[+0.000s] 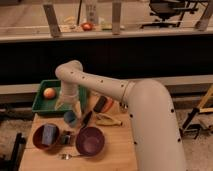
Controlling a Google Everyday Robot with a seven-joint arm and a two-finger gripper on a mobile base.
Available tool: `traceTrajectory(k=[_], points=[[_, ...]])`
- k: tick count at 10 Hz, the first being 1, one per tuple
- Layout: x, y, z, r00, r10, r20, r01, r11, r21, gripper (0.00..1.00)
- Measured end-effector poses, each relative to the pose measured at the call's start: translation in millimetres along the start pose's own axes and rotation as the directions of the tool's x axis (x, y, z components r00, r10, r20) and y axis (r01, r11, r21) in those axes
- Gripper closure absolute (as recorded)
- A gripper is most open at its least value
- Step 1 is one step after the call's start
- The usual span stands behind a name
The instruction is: Place brush in plastic cup
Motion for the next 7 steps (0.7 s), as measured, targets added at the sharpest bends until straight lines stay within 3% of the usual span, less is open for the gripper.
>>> traceTrajectory(k=[7], points=[[1.3,-2.1,-0.8,1.0,-0.019,0.006,0.019,1.0,-0.008,0.2]])
